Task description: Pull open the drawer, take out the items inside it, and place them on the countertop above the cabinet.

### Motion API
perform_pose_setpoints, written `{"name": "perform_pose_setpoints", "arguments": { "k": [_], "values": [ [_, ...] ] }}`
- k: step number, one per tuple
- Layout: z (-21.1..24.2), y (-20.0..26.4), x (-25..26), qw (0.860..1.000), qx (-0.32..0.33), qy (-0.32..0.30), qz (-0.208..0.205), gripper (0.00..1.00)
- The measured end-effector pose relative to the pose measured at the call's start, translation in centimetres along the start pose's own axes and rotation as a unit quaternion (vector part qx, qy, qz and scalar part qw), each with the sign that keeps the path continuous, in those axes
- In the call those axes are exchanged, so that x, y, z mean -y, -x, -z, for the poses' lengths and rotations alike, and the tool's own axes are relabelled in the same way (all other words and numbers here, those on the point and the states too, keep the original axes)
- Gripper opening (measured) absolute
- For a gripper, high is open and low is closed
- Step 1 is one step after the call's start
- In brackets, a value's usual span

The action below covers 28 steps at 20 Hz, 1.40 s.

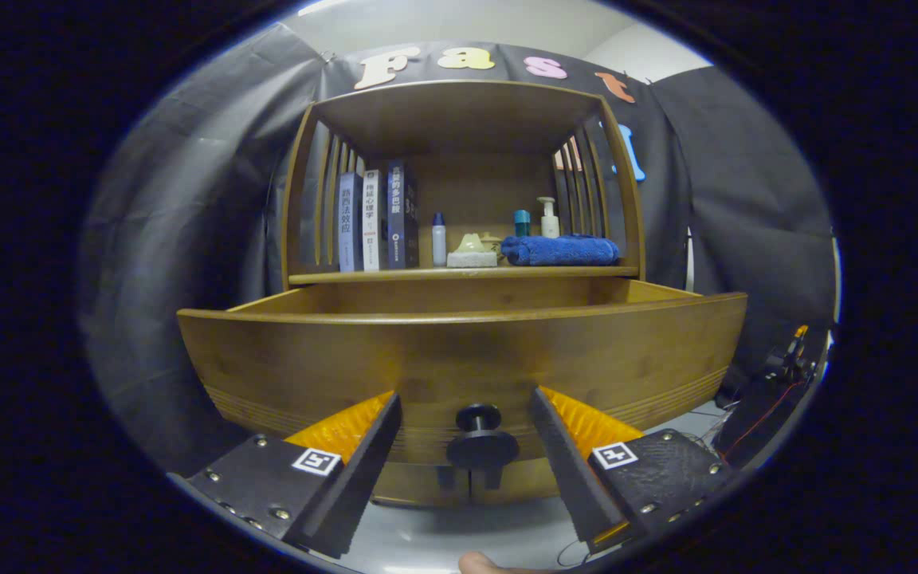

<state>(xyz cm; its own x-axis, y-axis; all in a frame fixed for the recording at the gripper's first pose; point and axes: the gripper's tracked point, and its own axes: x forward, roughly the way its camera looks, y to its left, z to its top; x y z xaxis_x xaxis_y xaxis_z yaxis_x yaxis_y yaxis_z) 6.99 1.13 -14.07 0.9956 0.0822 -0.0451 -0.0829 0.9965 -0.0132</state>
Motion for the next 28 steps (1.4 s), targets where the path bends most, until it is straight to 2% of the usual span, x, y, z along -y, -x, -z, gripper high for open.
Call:
{"name": "perform_pose_setpoints", "arguments": {
  "k": [2,5,18,23,28],
  "values": [
    [-0.1,-1.4,-0.1,1.0,0.013,-0.011,-0.004,0.99],
    [-0.7,-3.9,-0.3,0.998,0.06,0.007,-0.005,0.99],
    [-1.4,-11.6,-0.8,0.994,0.104,0.009,-0.003,0.99],
    [-1.4,-13.2,-0.9,0.99,0.14,0.011,-0.005,0.99],
    [-1.5,-14.9,-1.0,0.99,0.139,0.008,-0.004,0.99]
  ]
}}
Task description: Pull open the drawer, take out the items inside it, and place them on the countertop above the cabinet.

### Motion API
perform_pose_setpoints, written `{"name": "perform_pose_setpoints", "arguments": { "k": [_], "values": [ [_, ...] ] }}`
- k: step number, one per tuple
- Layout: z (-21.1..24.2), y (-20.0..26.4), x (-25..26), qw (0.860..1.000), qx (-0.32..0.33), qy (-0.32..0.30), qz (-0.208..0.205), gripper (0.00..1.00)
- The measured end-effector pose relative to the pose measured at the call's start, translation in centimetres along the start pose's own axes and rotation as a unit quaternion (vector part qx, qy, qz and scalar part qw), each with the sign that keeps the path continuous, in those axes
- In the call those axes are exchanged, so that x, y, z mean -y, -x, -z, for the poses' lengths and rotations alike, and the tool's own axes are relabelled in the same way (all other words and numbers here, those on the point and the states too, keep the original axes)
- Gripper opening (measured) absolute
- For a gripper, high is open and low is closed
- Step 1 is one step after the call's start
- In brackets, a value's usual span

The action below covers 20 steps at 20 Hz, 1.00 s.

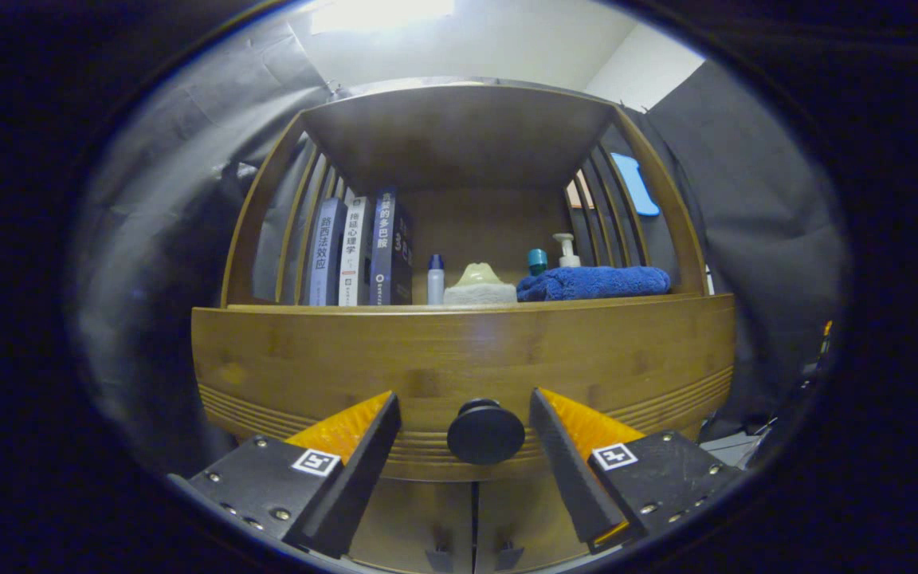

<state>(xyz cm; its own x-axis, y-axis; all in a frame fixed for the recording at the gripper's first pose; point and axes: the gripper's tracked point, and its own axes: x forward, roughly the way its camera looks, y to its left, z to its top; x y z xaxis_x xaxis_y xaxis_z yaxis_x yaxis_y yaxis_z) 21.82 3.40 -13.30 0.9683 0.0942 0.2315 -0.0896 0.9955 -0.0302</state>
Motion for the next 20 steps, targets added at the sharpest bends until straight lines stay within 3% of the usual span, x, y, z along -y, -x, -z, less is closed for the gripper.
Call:
{"name": "perform_pose_setpoints", "arguments": {
  "k": [13,17,20],
  "values": [
    [0.3,-1.7,0.1,1.0,-0.023,0.006,0.0,0.99],
    [2.1,-1.0,0.7,0.994,-0.097,0.055,-0.006,0.98],
    [3.4,0.7,2.7,0.991,-0.126,0.041,0.014,0.97]
  ]
}}
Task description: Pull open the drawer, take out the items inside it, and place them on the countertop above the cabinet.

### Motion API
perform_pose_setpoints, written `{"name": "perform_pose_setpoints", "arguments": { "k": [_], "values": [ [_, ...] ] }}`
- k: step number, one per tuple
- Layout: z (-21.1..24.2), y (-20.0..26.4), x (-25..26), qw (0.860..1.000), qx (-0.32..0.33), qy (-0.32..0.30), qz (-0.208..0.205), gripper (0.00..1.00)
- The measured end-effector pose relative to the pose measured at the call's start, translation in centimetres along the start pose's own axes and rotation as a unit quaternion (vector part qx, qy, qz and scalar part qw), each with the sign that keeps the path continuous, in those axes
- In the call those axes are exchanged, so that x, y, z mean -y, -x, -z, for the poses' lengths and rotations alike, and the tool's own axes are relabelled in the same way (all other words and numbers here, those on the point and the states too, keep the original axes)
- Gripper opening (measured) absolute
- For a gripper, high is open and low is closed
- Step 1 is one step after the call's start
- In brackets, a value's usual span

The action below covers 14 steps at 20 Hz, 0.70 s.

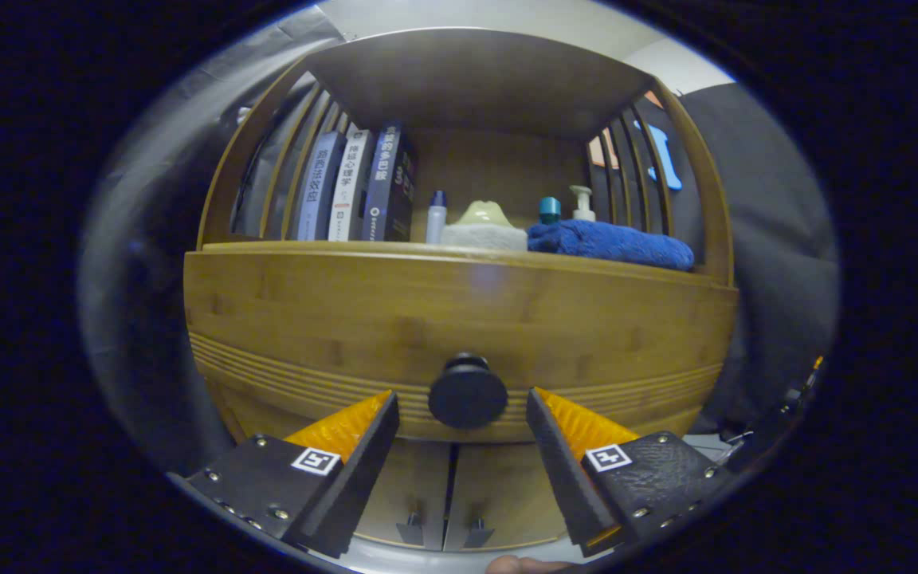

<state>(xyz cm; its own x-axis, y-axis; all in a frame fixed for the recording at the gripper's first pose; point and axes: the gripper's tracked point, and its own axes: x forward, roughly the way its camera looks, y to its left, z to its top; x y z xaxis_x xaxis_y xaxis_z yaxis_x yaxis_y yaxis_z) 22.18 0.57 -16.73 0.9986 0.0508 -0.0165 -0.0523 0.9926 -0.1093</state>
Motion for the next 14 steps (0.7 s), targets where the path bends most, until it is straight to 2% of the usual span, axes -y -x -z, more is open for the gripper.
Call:
{"name": "perform_pose_setpoints", "arguments": {
  "k": [3,5,8,14],
  "values": [
    [0.6,1.6,2.8,0.997,-0.025,-0.057,0.036,0.96],
    [1.1,2.9,4.0,0.995,-0.047,-0.078,0.037,0.96],
    [0.6,4.8,6.0,0.995,-0.069,-0.059,0.044,0.96],
    [-3.5,9.9,7.6,0.997,-0.061,-0.019,0.047,0.98]
  ]
}}
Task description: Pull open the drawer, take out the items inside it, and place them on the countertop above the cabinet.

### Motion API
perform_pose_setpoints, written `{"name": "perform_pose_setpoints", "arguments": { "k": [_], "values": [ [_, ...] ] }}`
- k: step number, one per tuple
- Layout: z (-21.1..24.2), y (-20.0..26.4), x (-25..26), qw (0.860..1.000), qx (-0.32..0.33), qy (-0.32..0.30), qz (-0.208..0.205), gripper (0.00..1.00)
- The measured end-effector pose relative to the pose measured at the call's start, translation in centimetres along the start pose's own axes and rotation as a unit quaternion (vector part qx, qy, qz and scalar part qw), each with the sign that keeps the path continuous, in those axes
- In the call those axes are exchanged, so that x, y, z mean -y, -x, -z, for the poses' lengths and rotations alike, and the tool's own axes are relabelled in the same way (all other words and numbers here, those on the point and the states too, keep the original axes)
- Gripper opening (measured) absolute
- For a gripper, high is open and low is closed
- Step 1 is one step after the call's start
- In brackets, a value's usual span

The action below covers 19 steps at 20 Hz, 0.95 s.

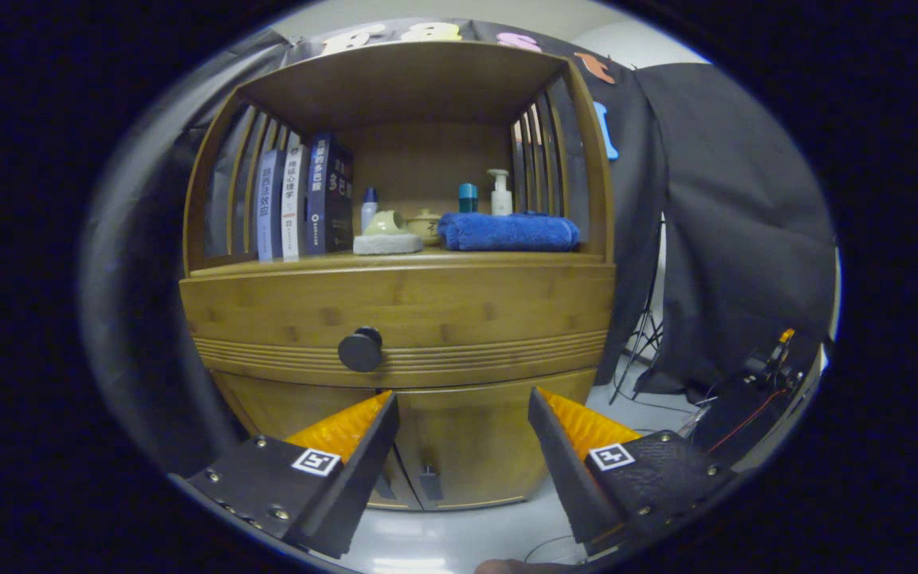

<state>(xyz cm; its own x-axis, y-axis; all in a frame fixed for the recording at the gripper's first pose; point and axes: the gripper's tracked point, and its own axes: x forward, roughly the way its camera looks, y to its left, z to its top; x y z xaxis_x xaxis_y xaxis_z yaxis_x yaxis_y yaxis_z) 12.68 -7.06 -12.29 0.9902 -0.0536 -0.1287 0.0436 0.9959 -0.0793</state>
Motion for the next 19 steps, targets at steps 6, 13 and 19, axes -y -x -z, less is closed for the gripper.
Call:
{"name": "perform_pose_setpoints", "arguments": {
  "k": [6,13,19],
  "values": [
    [-4.7,6.0,-1.4,0.998,0.031,0.034,-0.032,0.98],
    [-10.7,11.3,-4.3,0.996,0.025,0.027,-0.081,0.97],
    [-18.4,16.7,-5.7,0.991,0.081,0.018,-0.105,0.97]
  ]
}}
